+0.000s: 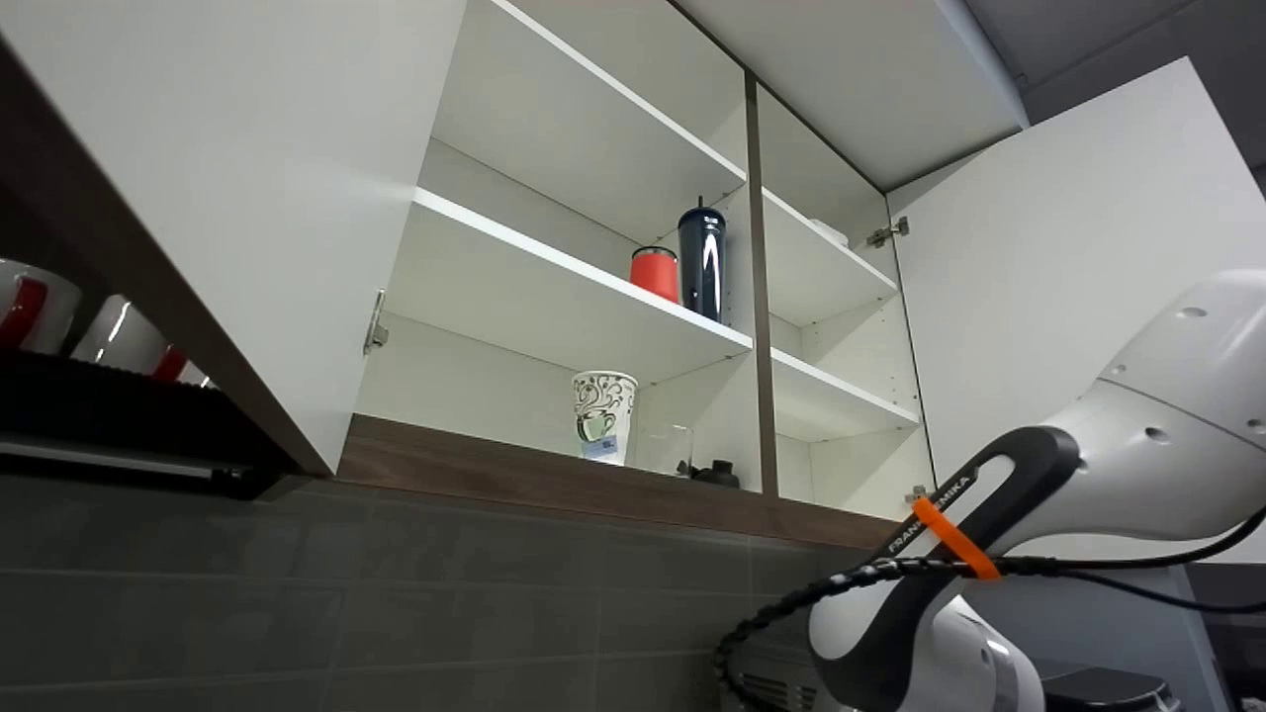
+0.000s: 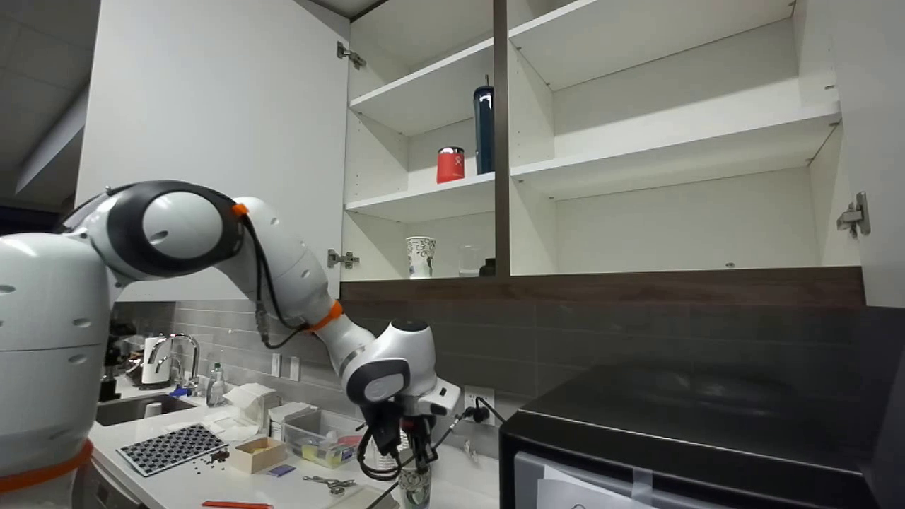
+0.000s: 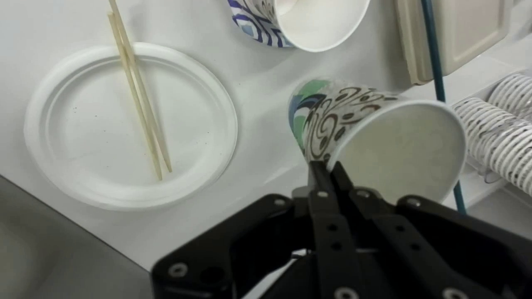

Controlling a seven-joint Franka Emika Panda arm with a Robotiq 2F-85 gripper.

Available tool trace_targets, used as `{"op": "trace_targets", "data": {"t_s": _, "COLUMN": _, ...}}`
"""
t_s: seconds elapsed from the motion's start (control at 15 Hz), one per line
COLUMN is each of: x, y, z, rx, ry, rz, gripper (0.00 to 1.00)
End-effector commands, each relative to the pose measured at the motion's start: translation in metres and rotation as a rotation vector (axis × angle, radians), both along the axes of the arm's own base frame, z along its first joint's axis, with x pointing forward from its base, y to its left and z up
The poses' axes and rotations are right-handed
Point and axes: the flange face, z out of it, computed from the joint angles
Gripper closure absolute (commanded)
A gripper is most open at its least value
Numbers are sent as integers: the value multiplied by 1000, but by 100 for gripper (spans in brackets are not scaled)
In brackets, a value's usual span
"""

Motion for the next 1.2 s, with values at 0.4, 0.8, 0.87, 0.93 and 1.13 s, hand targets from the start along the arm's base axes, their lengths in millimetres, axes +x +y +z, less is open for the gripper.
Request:
{"op": "trace_targets", "data": {"t_s": 0.4, "x": -91, "y": 13, "z": 9, "rx": -21, "ry": -56, "rz": 178, "gripper": 99}}
{"op": "trace_targets", "data": {"t_s": 0.8, "x": -84, "y": 13, "z": 10, "rx": -19, "ry": -46, "rz": 167, "gripper": 96}}
{"op": "trace_targets", "data": {"t_s": 0.87, "x": -84, "y": 13, "z": 10, "rx": -19, "ry": -46, "rz": 168, "gripper": 96}}
{"op": "trace_targets", "data": {"t_s": 0.93, "x": -84, "y": 13, "z": 10, "rx": -20, "ry": -47, "rz": 168, "gripper": 96}}
{"op": "trace_targets", "data": {"t_s": 1.13, "x": -79, "y": 23, "z": 1, "rx": -22, "ry": -25, "rz": 193, "gripper": 99}}
